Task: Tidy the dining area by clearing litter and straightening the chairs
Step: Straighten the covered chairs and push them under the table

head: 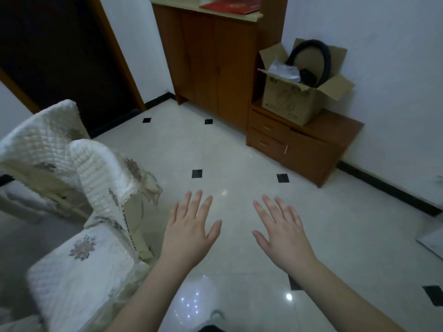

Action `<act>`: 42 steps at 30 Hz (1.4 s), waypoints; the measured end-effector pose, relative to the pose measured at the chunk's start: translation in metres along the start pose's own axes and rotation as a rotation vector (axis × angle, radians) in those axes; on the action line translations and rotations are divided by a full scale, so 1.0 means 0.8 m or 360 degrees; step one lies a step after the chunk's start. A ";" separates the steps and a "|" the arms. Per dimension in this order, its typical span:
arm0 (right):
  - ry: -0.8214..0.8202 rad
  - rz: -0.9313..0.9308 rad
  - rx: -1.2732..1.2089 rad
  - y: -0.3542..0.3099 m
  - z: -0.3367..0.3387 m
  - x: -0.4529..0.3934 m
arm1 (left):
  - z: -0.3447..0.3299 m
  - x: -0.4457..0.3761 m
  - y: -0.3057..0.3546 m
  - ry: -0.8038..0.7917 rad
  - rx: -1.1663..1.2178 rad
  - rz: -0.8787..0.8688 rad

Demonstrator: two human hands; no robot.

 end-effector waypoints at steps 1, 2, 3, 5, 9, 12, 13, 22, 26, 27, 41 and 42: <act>-0.0008 0.0038 -0.0011 -0.004 -0.005 -0.021 | -0.007 -0.010 -0.011 -0.0014 -0.0004 0.0038; -0.0022 0.0082 -0.0015 -0.008 -0.010 -0.042 | -0.015 -0.021 -0.024 -0.0019 -0.0020 0.0075; -0.0039 0.0125 -0.0014 -0.013 -0.015 -0.064 | -0.023 -0.032 -0.039 -0.0025 -0.0037 0.0112; -0.0062 0.0206 -0.0005 -0.026 -0.025 -0.112 | -0.036 -0.059 -0.074 -0.0015 -0.0035 0.0204; -0.0076 0.0337 0.0003 -0.057 -0.034 -0.209 | -0.051 -0.115 -0.149 -0.0014 -0.0024 0.0396; -0.0066 0.0411 0.0040 -0.074 -0.028 -0.280 | -0.055 -0.151 -0.193 0.0002 -0.0006 0.0487; -0.0040 0.0419 0.0042 -0.078 -0.024 -0.303 | -0.055 -0.164 -0.206 0.0012 -0.0009 0.0509; -0.0052 0.0630 -0.0040 -0.135 -0.045 -0.454 | -0.056 -0.248 -0.292 0.0120 -0.0036 0.0779; -0.0060 0.0828 -0.0077 -0.160 -0.064 -0.534 | -0.075 -0.271 -0.318 0.0063 -0.0114 0.0969; -0.0067 0.0887 -0.0085 -0.167 -0.070 -0.555 | -0.079 -0.278 -0.323 0.0060 -0.0142 0.1013; -0.0080 0.1827 -0.0234 -0.322 -0.086 -0.773 | -0.082 -0.335 -0.370 0.0182 -0.0201 0.1975; -0.0081 0.1899 -0.0255 -0.341 -0.088 -0.775 | -0.086 -0.331 -0.373 0.0184 -0.0185 0.2045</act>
Point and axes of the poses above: each hand's wrist, its own x-axis away from the middle knuckle, its own z-axis out of the back of the hand, y = z × x, the point moved 2 cm from there along -x, towards the middle knuckle, and after that the axes turned 1 degree about -x, right-handed, at the moved point
